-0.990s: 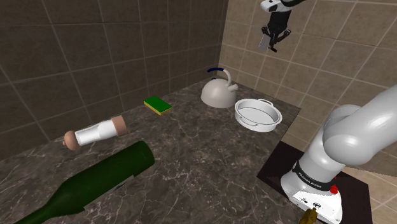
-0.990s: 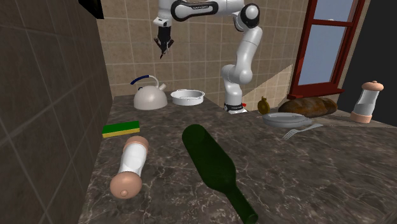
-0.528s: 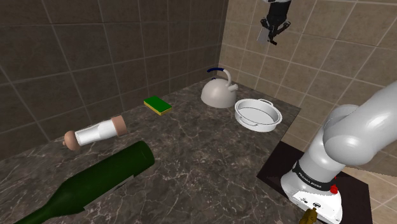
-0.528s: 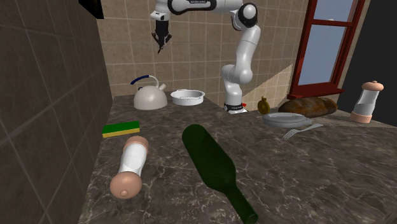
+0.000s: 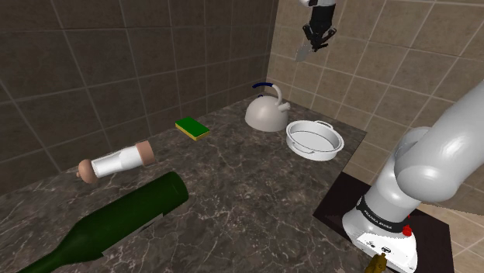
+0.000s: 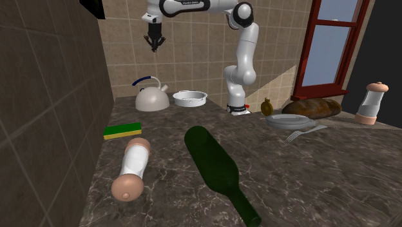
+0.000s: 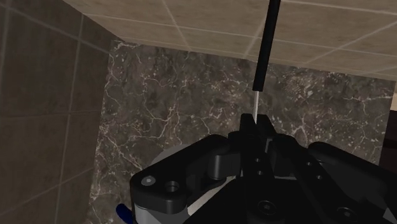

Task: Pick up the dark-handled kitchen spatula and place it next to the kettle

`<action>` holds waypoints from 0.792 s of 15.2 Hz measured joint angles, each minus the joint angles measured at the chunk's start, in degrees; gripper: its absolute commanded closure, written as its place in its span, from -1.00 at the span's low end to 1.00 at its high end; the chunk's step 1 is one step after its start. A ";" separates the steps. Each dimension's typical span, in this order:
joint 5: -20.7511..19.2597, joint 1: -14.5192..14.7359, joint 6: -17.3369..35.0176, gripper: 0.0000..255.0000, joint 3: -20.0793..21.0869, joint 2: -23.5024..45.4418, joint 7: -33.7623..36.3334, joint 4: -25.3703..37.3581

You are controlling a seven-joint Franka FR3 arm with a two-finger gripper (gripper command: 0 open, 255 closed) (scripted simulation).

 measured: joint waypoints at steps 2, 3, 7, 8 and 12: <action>-0.28 -0.07 1.69 1.00 -0.05 -0.32 0.64 -2.09; -0.31 -0.08 2.26 1.00 -0.10 -0.24 0.81 -2.61; -0.78 -0.22 5.04 1.00 -0.25 -0.61 1.75 -5.87; -0.87 -0.26 5.71 1.00 -0.32 -0.60 1.93 -6.56; -1.33 -0.43 8.69 1.00 -0.56 -0.69 2.87 -9.73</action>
